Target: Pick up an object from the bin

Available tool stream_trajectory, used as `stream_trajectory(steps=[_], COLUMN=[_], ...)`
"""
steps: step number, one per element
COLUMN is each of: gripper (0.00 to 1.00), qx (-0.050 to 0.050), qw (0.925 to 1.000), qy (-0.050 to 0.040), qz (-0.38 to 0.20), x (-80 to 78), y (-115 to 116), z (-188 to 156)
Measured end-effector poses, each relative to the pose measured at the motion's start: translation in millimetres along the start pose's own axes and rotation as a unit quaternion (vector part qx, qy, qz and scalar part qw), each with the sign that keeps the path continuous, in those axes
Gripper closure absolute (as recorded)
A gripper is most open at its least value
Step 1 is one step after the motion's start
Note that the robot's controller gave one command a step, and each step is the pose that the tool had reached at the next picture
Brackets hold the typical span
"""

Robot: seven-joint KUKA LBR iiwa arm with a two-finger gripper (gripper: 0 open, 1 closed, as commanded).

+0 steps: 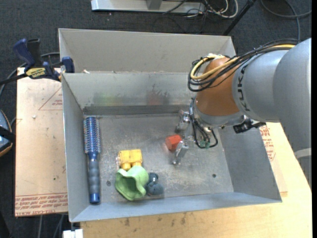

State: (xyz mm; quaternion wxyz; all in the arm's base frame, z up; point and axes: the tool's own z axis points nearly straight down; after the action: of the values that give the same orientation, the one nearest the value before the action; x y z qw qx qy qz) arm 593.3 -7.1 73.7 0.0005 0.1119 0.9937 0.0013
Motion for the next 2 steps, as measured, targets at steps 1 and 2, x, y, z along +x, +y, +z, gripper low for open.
stream_trajectory(steps=[1,2], gripper=[0.0,1.0], qx=[0.002,0.0], qw=[0.9984,0.9983], qy=[-0.0031,-0.0057], qz=[-0.056,-0.057], x=[-2.4,-3.8], y=[8.8,11.5], z=[-1.3,-3.9])
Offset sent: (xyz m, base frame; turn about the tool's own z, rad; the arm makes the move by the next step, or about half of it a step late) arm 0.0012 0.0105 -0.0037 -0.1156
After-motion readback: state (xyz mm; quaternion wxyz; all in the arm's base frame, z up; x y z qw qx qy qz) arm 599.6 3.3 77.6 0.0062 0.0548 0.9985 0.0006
